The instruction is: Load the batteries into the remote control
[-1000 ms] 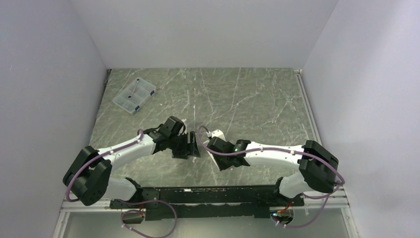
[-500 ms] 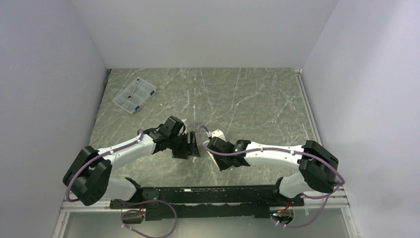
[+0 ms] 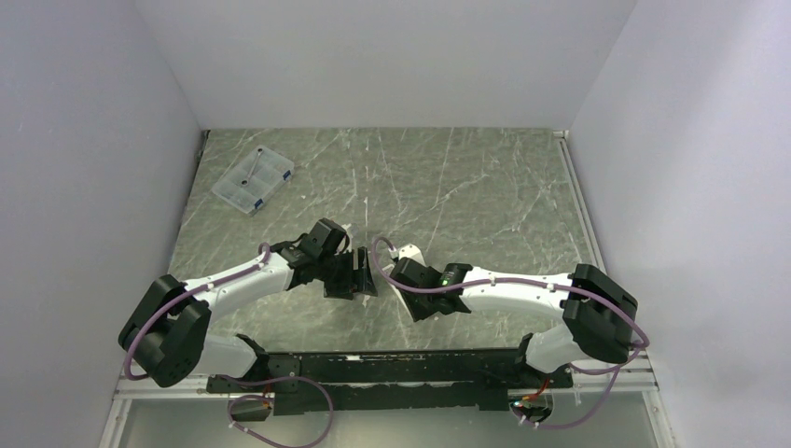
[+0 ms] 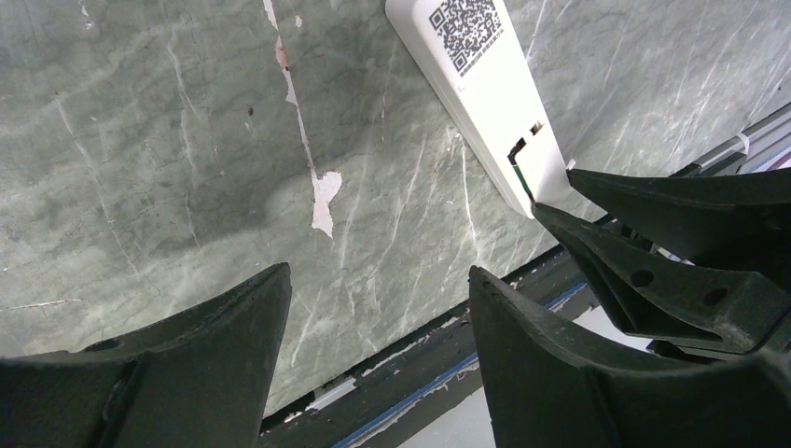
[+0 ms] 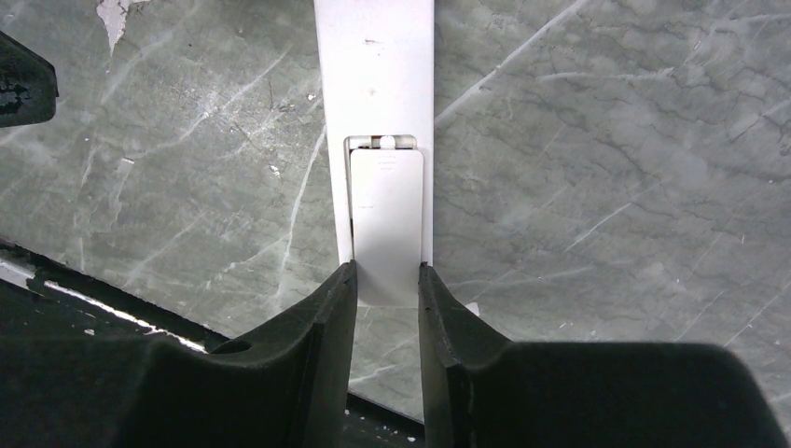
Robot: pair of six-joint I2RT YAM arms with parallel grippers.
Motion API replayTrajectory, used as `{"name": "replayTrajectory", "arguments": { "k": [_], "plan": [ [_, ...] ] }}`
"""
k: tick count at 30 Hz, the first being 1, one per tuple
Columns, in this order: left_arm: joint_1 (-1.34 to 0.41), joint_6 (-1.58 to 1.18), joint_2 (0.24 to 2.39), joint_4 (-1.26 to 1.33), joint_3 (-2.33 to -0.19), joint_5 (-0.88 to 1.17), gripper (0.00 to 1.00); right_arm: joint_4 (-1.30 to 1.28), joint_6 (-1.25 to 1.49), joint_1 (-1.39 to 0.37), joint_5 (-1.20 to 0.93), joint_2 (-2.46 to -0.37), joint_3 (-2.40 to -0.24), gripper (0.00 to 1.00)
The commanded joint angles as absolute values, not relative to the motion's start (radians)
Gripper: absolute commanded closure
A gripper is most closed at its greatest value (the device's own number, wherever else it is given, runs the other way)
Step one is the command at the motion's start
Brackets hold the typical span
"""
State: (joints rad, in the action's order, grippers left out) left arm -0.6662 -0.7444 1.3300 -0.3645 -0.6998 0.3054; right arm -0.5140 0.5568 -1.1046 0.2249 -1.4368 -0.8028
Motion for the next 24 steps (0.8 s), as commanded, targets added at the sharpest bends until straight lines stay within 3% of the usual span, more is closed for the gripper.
{"name": "replayTrajectory", "arguments": {
  "k": [1,24],
  "plan": [
    [-0.664,-0.733,1.318,-0.352,-0.712,0.295,0.25,-0.492,0.546,-1.101,0.222,-1.434,-0.816,0.70],
    [-0.664,-0.732,1.322,-0.352,-0.713,0.295,0.25,-0.512,0.550,-1.101,0.234,-1.407,-0.839,0.61]
  ]
}}
